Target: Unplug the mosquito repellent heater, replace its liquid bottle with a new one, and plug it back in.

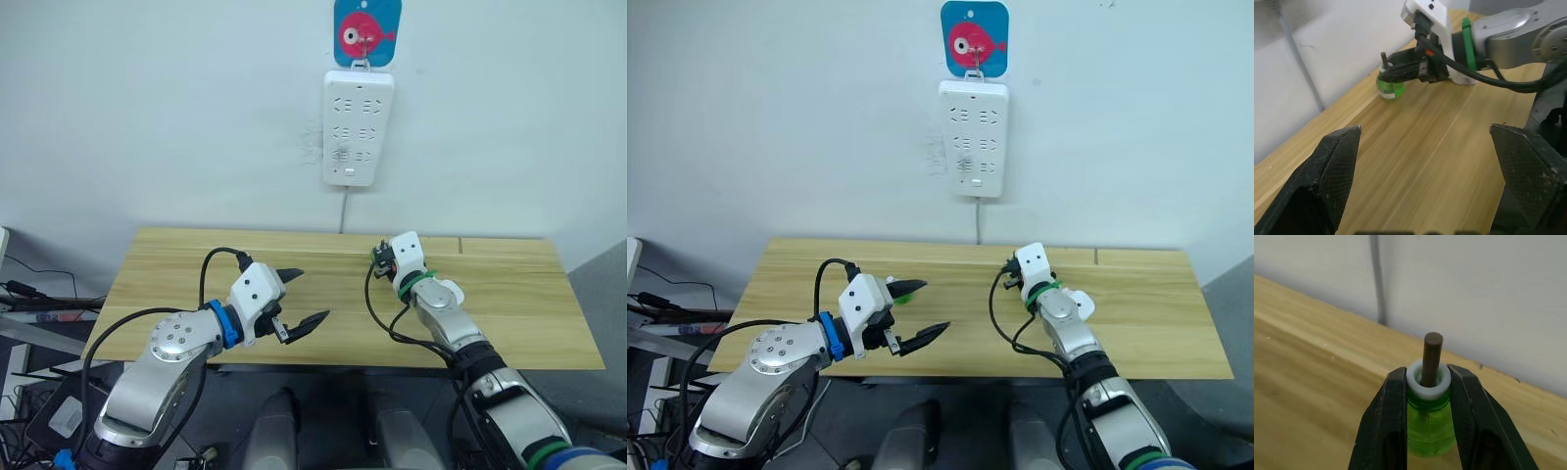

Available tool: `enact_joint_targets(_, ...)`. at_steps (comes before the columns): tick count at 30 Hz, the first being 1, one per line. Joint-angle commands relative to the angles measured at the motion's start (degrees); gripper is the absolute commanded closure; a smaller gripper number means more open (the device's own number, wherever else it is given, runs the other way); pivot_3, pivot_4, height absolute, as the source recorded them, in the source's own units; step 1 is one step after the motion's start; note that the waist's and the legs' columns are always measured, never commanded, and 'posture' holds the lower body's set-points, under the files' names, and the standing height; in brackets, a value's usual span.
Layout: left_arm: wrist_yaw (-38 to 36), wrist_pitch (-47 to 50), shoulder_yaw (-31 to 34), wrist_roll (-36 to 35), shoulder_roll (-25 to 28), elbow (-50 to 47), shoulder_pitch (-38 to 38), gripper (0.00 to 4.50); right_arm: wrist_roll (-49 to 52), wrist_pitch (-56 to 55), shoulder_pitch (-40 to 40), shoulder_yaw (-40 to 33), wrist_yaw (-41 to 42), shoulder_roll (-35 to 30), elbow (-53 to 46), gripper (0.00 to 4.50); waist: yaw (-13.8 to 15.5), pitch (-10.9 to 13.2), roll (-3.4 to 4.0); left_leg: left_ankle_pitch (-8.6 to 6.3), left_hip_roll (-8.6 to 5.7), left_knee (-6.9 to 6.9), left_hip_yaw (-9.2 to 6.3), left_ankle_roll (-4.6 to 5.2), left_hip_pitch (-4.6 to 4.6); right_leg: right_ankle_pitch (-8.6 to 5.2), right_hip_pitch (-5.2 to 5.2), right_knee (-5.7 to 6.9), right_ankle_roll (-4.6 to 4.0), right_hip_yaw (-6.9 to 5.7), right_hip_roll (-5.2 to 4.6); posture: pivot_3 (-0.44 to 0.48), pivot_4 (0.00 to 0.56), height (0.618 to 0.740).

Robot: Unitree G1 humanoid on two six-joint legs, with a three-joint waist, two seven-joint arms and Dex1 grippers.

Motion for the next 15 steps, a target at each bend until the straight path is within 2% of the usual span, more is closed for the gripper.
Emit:
enact_joint_targets(1, 0.13, 0.76, 2.02, -2.23, 0.28, -3.78, 0.42, 0.0, -0.2, -4.74, -1.98, -4.02, 1.67, 0.77, 5.92, 3.67, 0.13, 0.12, 0.04, 0.0, -0.01, -0.02, 0.0, 0.0, 0.0, 0.05, 0.0, -0.01, -0.09, 0.0, -0.01, 0.132, 0.293, 0.74)
enact_joint_targets(4, -0.27, 1.46, 2.65, -3.49, 0.61, -4.92, 1.15, 0.0, -0.63, -5.56, -2.93, -5.93, 2.98, 1.22, 8.74, 3.67, 0.15, 0.2, 0.11, 0.0, -0.03, -0.06, 0.01, 0.0, 0.0, 0.09, 0.0, -0.03, -0.16, 0.01, -0.08, 0.133, 0.294, 0.74)
enact_joint_targets(5, -0.06, 1.48, 2.78, -3.52, 0.63, -4.92, 1.29, 0.0, -0.76, -5.83, -2.89, -6.47, 3.47, 1.23, 9.22, 2.92, 0.14, 0.21, 0.12, 0.0, -0.03, -0.07, 0.01, 0.0, 0.01, 0.09, 0.0, -0.02, -0.16, 0.0, -0.08, 0.137, 0.291, 0.74)
enact_joint_targets(7, 0.6, 1.27, 3.37, -3.72, 0.32, -4.7, 1.46, 0.0, -0.9, -6.68, -2.35, -7.41, 4.41, 1.16, 8.82, 2.34, 0.14, 0.24, 0.17, 0.0, -0.03, -0.08, 0.0, 0.0, 0.06, 0.09, 0.02, -0.01, -0.16, -0.01, -0.07, 0.136, 0.287, 0.74)
enact_joint_targets(13, 2.01, -0.32, 6.2, -3.74, -0.63, -1.8, 2.0, 0.0, 2.3, -4.85, 0.85, -10.51, 10.86, 1.3, 0.82, 0.18, 0.13, 0.27, 0.23, 0.0, -0.02, -0.09, 0.02, 0.0, 0.11, 0.08, 0.05, -0.01, -0.15, 0.01, -0.05, 0.134, 0.264, 0.74)
enact_joint_targets(15, 3.31, -0.77, 7.35, -3.37, -1.55, -0.34, 2.06, 0.0, 2.58, -3.67, 2.18, -10.59, 13.3, 0.65, -2.49, 0.03, 0.17, 0.27, 0.23, 0.0, -0.02, -0.11, 0.02, 0.0, 0.11, 0.08, 0.05, -0.01, -0.15, 0.01, -0.06, 0.145, 0.262, 0.74)
